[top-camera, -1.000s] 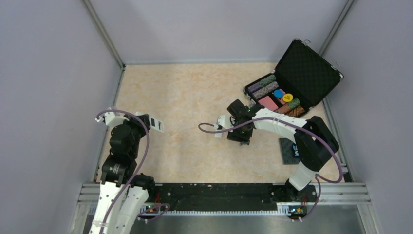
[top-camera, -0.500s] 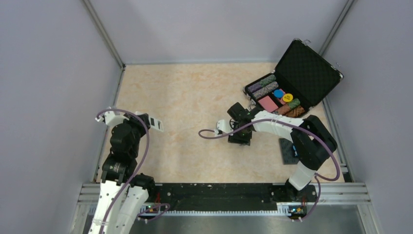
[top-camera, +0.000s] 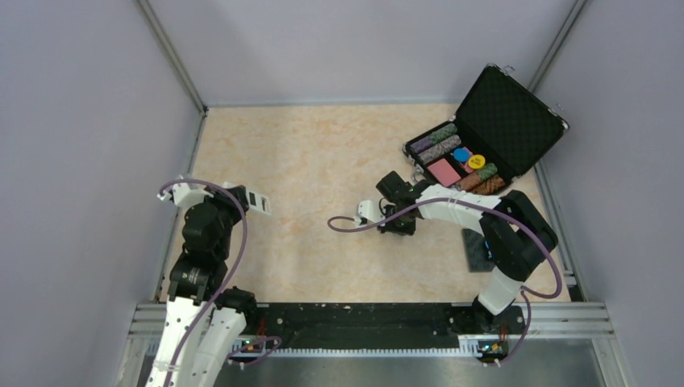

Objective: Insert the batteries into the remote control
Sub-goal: Pick up the battery from the center of the board, then load the battery into the remote control.

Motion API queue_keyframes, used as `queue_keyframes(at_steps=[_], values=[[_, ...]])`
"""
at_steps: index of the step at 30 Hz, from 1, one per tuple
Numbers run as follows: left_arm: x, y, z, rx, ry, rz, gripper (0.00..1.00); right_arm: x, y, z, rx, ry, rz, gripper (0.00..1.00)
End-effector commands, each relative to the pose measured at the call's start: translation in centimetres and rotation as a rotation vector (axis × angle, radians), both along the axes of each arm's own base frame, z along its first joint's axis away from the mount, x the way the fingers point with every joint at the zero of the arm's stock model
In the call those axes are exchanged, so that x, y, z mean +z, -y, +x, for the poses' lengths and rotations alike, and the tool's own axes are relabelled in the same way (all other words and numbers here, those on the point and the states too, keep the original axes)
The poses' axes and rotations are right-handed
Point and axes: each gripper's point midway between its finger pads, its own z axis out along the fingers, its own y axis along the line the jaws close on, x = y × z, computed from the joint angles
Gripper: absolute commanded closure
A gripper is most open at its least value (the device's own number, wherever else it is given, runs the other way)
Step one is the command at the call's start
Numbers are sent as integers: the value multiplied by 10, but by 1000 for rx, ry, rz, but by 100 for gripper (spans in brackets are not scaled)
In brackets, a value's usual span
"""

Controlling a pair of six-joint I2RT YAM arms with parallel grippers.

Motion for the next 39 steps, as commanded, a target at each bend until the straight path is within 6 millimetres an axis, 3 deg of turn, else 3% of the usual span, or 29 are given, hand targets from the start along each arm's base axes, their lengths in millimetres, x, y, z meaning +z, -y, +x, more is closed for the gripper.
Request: queue_keyframes(at_steps=[1,8,16,22,28,32,39], values=[[27,-1,5,9,84,-13,100,-12,-6,-3,14,-29,5,91],[30,-2,2,8,89,-10,100,-2,-18,-2,-24,-43,53,100],[30,11,0,-64,116,-27,100,54,-61,-1,-181,-86,306,100],[43,54,-5,-300,235,-84,100,113,-93,-9,-466,-188,566,100],[56,101,-12,-560,309,-230,100,197,-126,-27,-721,-408,887,100],[54,126,-11,-690,291,-379,100,243,-133,-28,-927,-529,1078,100],[27,149,2,-797,156,-507,100,262,-143,-38,-1140,-797,1196,100]])
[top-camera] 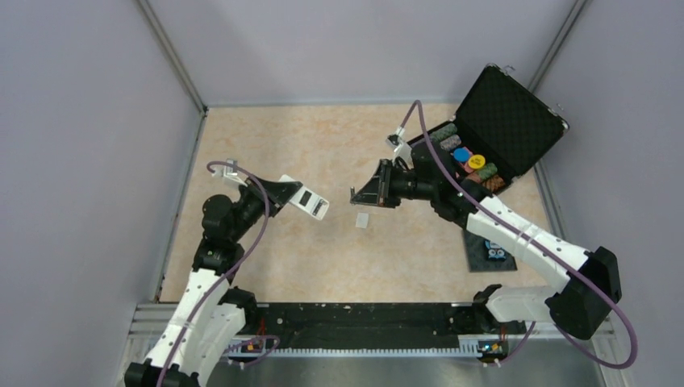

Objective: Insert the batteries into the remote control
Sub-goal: Load the battery into the remote control.

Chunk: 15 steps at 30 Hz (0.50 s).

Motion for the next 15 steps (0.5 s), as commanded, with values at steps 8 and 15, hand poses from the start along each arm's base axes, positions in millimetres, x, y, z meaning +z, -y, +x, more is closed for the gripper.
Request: queue_keyframes(at_steps=[8,15], values=[[5,20,5,-121,23,-68,100,23,-28,-19,-129,-357,200,100],[-2,19,14,-100,-12,-52,100,8,-45,-25,-205,-544,250,100]])
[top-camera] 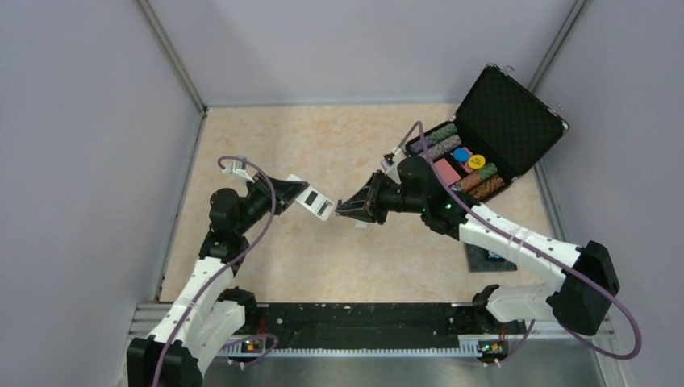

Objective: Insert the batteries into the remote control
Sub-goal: Load the battery into the remote control.

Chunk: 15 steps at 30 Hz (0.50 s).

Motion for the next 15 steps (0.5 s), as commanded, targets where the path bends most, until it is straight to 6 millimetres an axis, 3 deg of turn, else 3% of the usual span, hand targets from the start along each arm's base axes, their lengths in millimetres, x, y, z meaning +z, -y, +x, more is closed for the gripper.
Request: queue_keyframes(at_steps=[1,10,15], values=[[15,0,4,4,63,-1,100,4,-14,3,-75,-124,70,100],[6,1,10,8,20,9,100,-19,-31,1,-84,-254,66,100],[5,2,11,-2,11,18,100,-18,-40,3,-76,-258,88,100]])
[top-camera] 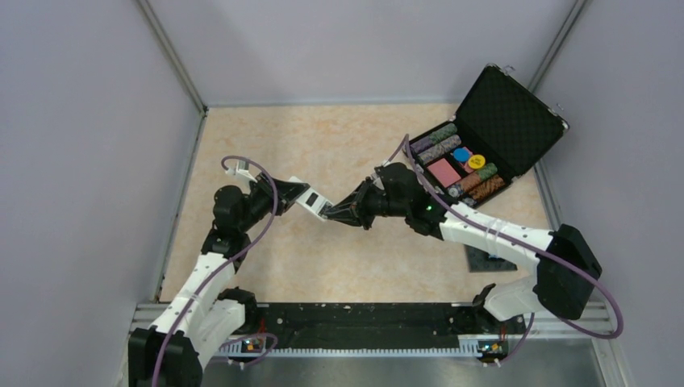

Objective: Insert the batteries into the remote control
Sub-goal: Load the battery into the remote control.

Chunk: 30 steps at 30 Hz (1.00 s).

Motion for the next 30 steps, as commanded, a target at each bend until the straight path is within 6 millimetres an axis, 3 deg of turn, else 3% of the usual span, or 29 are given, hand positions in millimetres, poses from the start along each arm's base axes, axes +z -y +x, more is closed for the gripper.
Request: queue_keyframes(at_steps=[1,30], values=[[26,3,3,-19,89,2,100,9,-10,1,-2,-6,55,100],[29,6,-2,-47,95,1,100,-35,-13,6,-63,-154,-11,100]])
